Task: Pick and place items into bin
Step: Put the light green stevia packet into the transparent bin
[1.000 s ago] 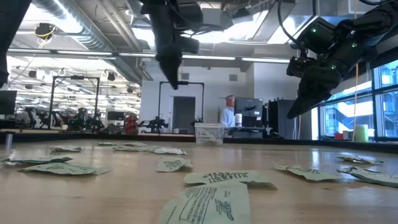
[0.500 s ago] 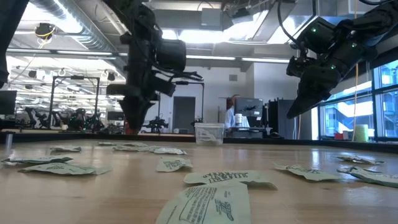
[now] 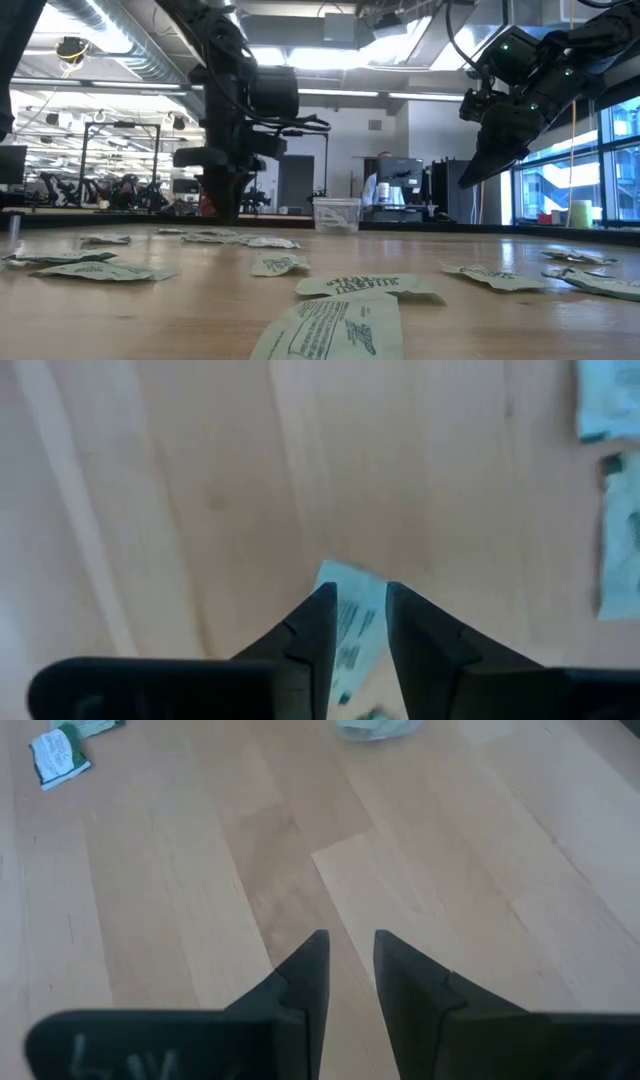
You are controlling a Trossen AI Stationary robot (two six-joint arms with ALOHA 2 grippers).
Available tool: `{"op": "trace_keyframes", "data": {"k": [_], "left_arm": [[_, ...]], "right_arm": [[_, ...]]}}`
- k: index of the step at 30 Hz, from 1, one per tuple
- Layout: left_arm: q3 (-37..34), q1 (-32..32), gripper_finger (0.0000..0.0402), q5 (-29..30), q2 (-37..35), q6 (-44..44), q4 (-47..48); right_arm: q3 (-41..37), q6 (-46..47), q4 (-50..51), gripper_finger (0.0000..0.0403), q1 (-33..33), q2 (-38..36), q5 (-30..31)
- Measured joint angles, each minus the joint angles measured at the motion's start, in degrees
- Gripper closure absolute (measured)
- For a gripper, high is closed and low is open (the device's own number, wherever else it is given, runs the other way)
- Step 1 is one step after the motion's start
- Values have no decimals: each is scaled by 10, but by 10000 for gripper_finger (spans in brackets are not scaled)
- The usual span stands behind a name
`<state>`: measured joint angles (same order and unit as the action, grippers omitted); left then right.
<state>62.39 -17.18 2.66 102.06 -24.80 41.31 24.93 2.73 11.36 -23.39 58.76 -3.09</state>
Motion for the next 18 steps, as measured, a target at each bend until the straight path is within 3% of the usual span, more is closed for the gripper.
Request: {"op": "trace_keyframes", "data": {"k": [11, 18], "left_arm": [[-45, 0, 334, 18, -1, 2, -33], [-52, 0, 384, 13, -2, 13, -38]], "right_arm": [[0, -1, 0, 316, 0, 0, 0], [0, -1, 1, 316, 0, 0, 0]]}}
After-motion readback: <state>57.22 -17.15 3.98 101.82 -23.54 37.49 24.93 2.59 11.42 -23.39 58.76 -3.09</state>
